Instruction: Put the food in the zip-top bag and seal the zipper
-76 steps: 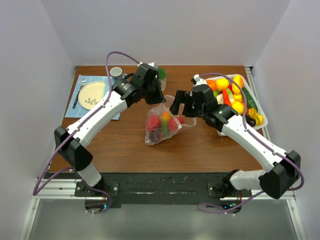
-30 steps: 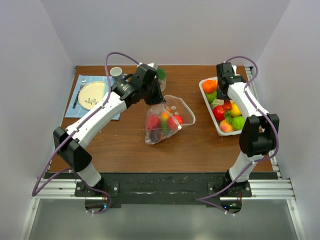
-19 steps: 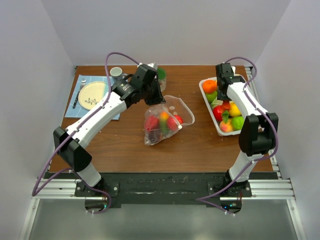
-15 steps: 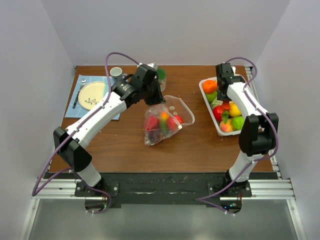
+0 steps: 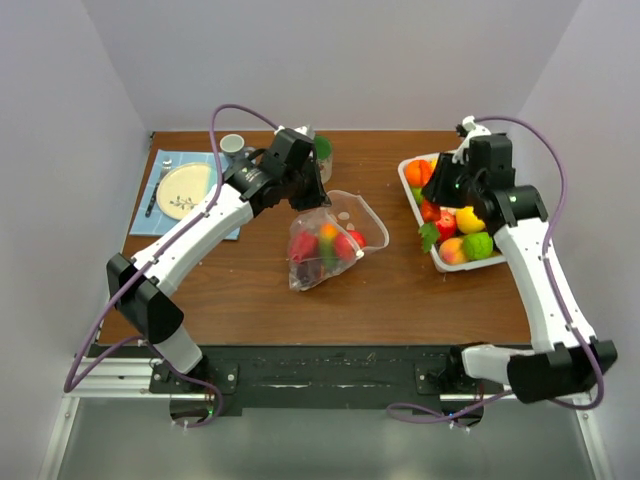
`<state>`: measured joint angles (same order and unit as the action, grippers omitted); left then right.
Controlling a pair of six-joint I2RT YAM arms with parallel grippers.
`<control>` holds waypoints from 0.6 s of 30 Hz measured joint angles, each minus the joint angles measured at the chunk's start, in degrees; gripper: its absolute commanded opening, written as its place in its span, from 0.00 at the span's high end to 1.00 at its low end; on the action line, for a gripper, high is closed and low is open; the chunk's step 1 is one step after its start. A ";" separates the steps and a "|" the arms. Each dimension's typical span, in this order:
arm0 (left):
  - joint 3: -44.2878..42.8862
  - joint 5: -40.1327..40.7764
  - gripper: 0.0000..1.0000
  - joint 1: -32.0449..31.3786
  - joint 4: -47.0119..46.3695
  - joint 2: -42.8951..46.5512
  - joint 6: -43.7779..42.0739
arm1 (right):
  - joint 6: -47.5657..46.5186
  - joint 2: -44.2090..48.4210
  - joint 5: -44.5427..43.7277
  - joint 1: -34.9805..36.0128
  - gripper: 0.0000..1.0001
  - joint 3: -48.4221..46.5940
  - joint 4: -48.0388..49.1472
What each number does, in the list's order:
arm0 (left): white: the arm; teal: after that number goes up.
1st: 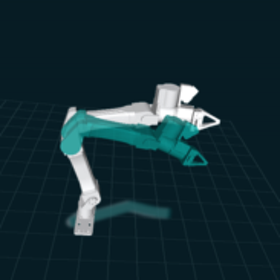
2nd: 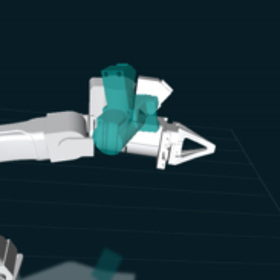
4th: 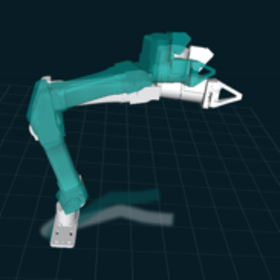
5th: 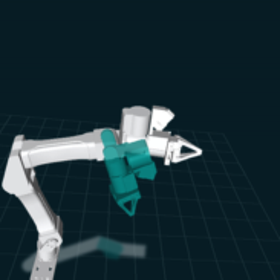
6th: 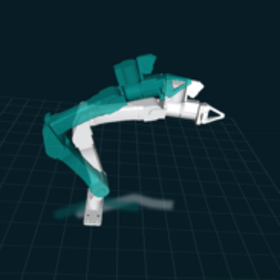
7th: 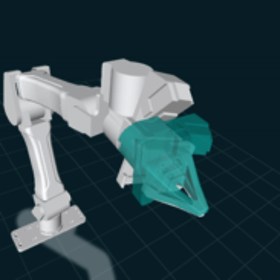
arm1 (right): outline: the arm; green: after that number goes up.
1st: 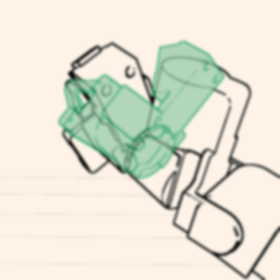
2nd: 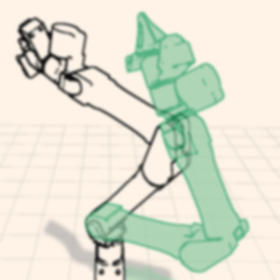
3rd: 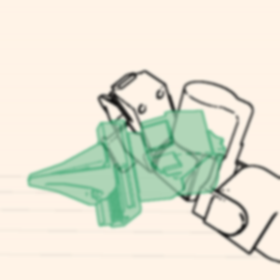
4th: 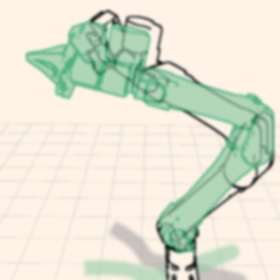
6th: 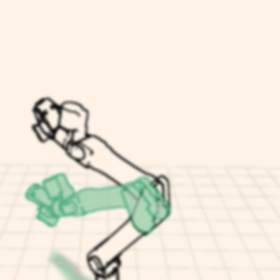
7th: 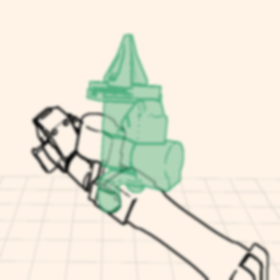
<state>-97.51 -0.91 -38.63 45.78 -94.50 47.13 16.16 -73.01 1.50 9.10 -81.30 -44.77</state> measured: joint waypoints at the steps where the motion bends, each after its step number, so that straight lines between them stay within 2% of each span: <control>1: 0.24 0.09 1.00 0.00 -0.26 0.02 -0.02 | 0.52 1.68 1.68 1.49 0.87 0.57 -0.46; 8: 4.26 0.09 1.00 0.00 -2.25 1.05 -0.35 | 3.39 4.22 12.33 14.88 0.87 3.80 -4.76; 18: 7.43 -0.59 1.00 0.00 -3.26 3.56 -1.33 | 3.45 2.19 15.21 19.15 0.85 3.65 -13.51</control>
<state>-90.08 -1.50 -38.63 42.52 -90.94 45.80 19.62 -70.83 16.71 28.25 -77.65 -58.28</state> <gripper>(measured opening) 0.019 0.342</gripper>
